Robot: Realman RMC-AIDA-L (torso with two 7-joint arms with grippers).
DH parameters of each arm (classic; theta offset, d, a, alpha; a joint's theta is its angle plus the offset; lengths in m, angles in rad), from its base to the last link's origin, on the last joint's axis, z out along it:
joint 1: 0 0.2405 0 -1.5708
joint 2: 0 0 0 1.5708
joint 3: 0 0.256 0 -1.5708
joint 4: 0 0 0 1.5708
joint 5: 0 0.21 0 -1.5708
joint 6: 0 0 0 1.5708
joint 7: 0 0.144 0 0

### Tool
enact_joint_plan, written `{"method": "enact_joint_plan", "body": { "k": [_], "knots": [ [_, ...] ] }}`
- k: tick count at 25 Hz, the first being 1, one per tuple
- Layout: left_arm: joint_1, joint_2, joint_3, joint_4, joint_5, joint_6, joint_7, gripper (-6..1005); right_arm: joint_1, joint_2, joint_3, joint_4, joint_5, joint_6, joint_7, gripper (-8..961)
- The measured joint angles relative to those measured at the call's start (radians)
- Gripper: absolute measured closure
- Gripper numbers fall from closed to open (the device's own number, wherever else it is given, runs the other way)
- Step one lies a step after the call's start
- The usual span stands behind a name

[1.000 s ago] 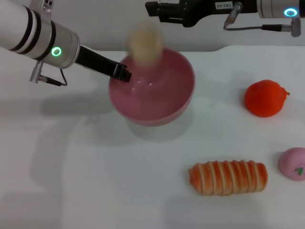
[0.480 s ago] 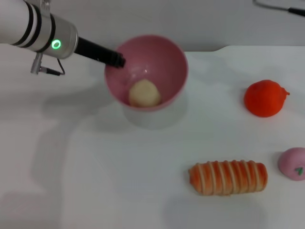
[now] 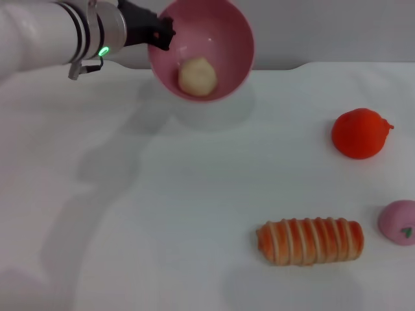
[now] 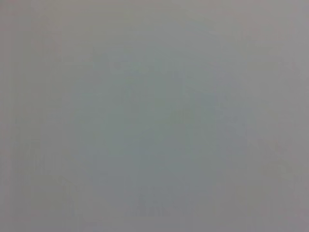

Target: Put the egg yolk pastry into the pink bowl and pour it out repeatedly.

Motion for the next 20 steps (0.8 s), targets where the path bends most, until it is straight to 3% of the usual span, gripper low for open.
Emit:
{"method": "enact_joint_plan", "body": {
  "k": [3,6,12,20],
  "knots": [
    [0.038,0.0,0.06,0.017,0.0,-0.1,0.019,948,-0.02,-0.001,0.031,0.09,0.068,-0.032,-0.052,413],
    [0.124,-0.001,0.194,0.027,0.0,-0.347,0.093,948,-0.024,0.0,0.084,0.169,0.092,-0.073,-0.073,412],
    [0.222,-0.007,0.418,-0.021,0.0,-0.777,0.276,947,-0.012,-0.001,0.125,0.253,0.096,-0.112,-0.078,412],
    [0.222,-0.008,0.629,-0.102,0.001,-1.086,0.517,946,0.031,-0.003,0.128,0.288,0.097,-0.112,-0.09,414]
  ]
}}
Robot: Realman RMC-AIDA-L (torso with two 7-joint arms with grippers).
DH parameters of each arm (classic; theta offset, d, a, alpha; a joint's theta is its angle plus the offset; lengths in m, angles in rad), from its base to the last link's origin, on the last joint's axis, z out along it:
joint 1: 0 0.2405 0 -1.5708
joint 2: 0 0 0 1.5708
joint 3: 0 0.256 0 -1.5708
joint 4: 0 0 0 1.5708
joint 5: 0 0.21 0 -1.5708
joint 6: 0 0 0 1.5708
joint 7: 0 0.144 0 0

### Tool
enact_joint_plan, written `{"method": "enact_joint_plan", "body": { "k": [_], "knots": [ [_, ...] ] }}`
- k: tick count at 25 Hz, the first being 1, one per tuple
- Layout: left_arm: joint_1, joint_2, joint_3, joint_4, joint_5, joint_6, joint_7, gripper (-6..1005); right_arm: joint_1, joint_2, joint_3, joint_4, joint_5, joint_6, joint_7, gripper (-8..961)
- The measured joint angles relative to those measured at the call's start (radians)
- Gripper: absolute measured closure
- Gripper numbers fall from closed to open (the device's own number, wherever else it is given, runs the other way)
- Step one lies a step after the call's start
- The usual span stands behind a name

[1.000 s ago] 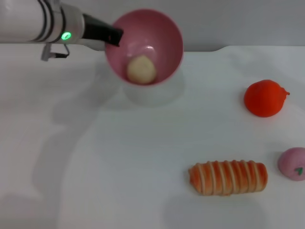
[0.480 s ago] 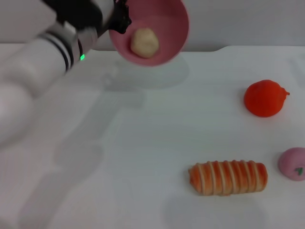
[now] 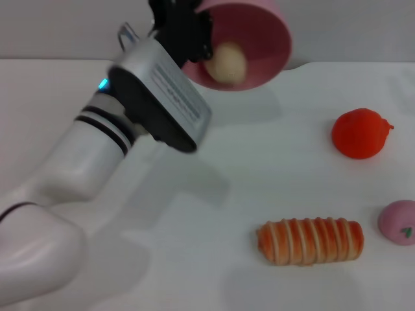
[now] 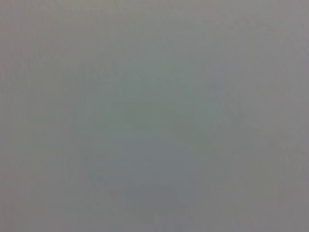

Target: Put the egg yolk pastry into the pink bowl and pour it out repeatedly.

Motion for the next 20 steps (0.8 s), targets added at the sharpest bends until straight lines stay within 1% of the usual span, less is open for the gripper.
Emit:
{"method": "enact_joint_plan", "body": {
  "k": [2,5,12,14,16,18,20],
  "knots": [
    [-0.01,-0.001,0.024,-0.024,0.0,-0.05,0.027,946,0.016,-0.001,0.0,0.014,0.0,0.0,-0.011,414],
    [-0.017,-0.003,0.035,-0.042,-0.001,-0.093,0.037,946,0.042,-0.001,0.0,0.039,0.0,0.006,-0.033,415],
    [-0.033,-0.002,0.022,-0.049,-0.018,-0.084,0.009,945,0.061,-0.003,0.001,0.041,-0.001,0.011,-0.037,416],
    [-0.051,-0.002,-0.009,-0.042,-0.045,-0.017,-0.039,945,0.064,-0.003,0.0,0.037,-0.007,0.01,-0.041,416],
    [-0.078,-0.001,-0.074,-0.024,-0.074,0.11,-0.087,945,0.067,-0.004,-0.01,0.022,-0.015,0.002,-0.054,416],
    [-0.111,-0.001,-0.161,-0.006,-0.104,0.267,-0.119,944,0.064,-0.004,-0.027,-0.007,-0.036,-0.018,-0.064,417],
    [-0.111,-0.001,-0.161,-0.006,-0.104,0.267,-0.119,944,0.056,-0.003,-0.045,-0.058,-0.084,-0.065,-0.067,417]
  ]
}}
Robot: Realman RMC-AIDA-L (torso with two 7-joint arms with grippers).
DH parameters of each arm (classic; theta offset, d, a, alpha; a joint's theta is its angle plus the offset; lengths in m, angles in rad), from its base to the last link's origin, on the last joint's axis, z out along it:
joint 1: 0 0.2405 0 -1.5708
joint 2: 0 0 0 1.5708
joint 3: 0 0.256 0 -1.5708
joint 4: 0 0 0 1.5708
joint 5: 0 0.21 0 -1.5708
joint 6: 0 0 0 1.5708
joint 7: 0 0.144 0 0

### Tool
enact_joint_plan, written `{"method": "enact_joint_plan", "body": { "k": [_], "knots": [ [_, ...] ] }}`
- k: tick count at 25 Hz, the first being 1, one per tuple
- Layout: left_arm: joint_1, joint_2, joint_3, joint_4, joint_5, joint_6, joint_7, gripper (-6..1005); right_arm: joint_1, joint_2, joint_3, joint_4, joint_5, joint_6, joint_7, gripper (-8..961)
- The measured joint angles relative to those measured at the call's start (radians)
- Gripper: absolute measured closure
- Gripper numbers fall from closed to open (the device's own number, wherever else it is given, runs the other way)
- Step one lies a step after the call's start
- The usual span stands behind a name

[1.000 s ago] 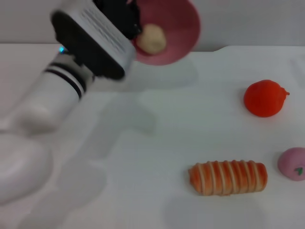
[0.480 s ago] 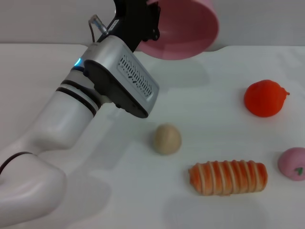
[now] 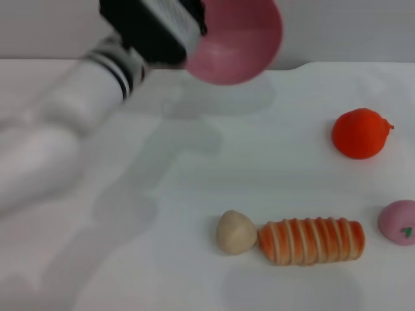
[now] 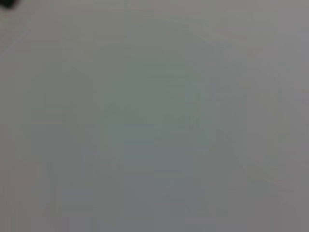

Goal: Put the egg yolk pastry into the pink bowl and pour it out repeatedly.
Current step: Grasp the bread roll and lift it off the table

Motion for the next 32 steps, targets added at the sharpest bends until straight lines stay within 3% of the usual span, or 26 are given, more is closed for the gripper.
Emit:
{"method": "enact_joint_plan", "body": {
  "k": [1,3,4,5,11,15,18,23,29,32],
  "knots": [
    [-0.042,0.0,-0.089,0.004,-0.045,0.165,-0.026,944,-0.006,0.001,-0.009,-0.034,-0.03,-0.036,0.0,417],
    [-0.042,0.0,-0.089,0.004,-0.045,0.165,-0.026,944,-0.017,0.002,-0.031,-0.108,-0.089,-0.11,0.004,417],
    [-0.133,0.003,-0.306,-0.025,-0.123,0.467,-0.068,944,-0.022,0.001,-0.045,-0.152,-0.129,-0.152,0.018,417],
    [-0.176,0.004,-0.424,-0.047,-0.135,0.618,-0.08,944,-0.024,-0.001,-0.06,-0.207,-0.174,-0.194,0.038,416],
    [-0.258,0.011,-0.725,-0.085,-0.128,0.952,-0.113,943,0.003,-0.003,-0.133,-0.571,-0.548,-0.306,0.361,422],
    [-0.271,0.017,-0.817,-0.097,-0.093,1.012,-0.134,943,0.097,-0.004,-0.227,-0.72,-0.911,-0.358,0.62,426],
    [-0.288,0.021,-0.896,-0.111,-0.014,1.064,-0.188,942,0.173,0.0,-0.323,-0.696,-1.106,-0.362,0.744,429],
    [-0.286,0.026,-0.929,-0.113,0.036,1.121,-0.267,942,0.29,0.006,-0.493,-0.479,-1.311,-0.224,0.872,435],
    [-0.276,0.034,-0.931,-0.126,0.037,1.185,-0.316,941,0.365,0.011,-0.657,-0.227,-1.346,0.002,0.901,441],
    [-0.268,0.034,-0.932,-0.127,0.039,1.206,-0.323,941,0.38,0.016,-0.709,-0.167,-1.331,0.06,0.904,444]
  ]
}}
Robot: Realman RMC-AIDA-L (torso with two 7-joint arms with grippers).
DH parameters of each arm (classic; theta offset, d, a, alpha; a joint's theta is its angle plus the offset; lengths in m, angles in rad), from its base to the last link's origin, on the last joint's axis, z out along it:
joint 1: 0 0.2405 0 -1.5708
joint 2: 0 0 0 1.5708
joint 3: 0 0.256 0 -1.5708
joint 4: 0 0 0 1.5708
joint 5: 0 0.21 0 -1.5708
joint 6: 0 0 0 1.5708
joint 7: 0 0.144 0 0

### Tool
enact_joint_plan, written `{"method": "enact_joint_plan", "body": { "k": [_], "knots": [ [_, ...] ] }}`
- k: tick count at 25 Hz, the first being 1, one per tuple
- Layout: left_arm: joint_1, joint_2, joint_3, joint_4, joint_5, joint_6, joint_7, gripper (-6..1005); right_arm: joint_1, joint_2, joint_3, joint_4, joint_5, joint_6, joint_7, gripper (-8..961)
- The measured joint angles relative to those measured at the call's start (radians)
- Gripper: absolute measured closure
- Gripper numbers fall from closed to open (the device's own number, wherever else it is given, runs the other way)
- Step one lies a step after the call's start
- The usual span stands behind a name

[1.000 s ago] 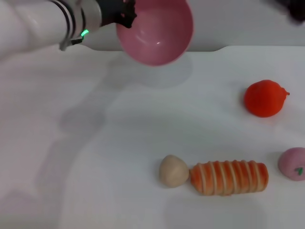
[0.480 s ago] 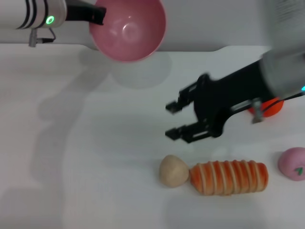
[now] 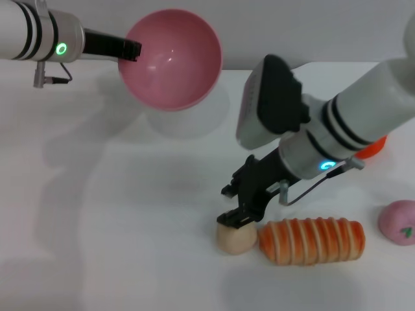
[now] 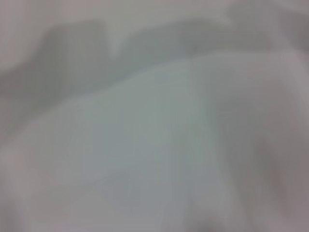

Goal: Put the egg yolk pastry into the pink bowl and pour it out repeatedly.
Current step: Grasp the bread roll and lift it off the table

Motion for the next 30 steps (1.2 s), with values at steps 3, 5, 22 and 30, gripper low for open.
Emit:
{"method": "enact_joint_plan", "body": {
  "k": [3,5,22,30],
  "knots": [
    [0.005,0.0,-0.001,-0.002,0.0,0.008,-0.001,941,0.002,0.001,-0.037,0.015,0.025,0.014,0.002,447],
    [0.007,-0.002,-0.001,-0.003,0.0,0.009,-0.001,940,0.002,0.001,-0.048,0.018,0.04,0.014,0.003,449],
    [0.022,-0.006,-0.002,-0.006,0.0,0.002,-0.002,939,0.011,-0.009,-0.082,0.002,-0.046,-0.019,0.128,467],
    [0.024,-0.006,-0.002,-0.008,0.0,-0.002,-0.002,938,0.01,-0.009,-0.076,-0.005,-0.069,-0.02,0.122,475]
  ]
}}
